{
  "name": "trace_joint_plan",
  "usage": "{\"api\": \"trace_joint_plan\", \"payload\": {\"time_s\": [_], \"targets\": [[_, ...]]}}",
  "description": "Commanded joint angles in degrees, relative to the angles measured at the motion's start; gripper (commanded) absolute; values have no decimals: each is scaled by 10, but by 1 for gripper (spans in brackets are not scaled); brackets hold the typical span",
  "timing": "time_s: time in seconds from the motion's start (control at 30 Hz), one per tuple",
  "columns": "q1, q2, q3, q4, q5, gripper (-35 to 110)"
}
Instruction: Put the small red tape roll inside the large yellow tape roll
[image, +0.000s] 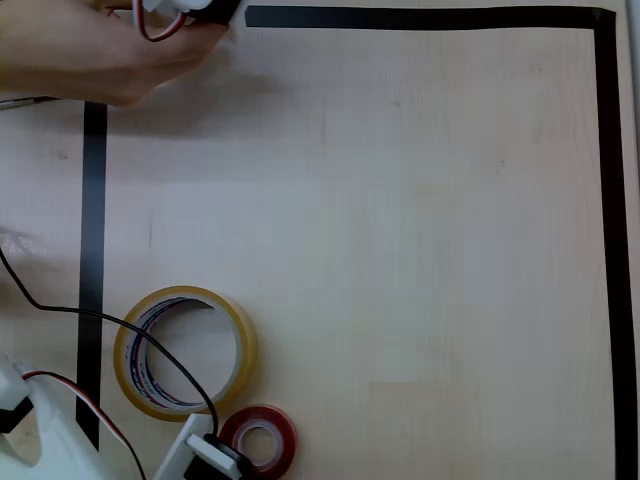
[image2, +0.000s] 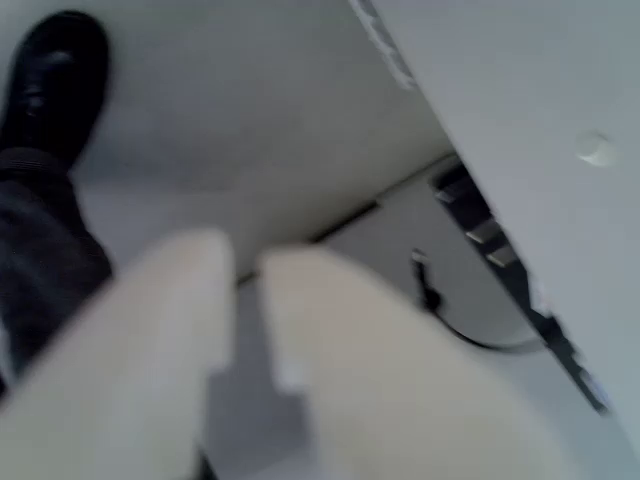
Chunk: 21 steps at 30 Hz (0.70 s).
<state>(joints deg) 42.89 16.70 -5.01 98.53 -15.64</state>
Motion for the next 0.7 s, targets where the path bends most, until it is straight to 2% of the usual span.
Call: {"api": "trace_joint_plan", "payload": {"time_s": [0.0, 0.67], "targets": [[-4, 19, -22, 4, -11, 0], [-115, -14, -63, 50, -54, 0]]}}
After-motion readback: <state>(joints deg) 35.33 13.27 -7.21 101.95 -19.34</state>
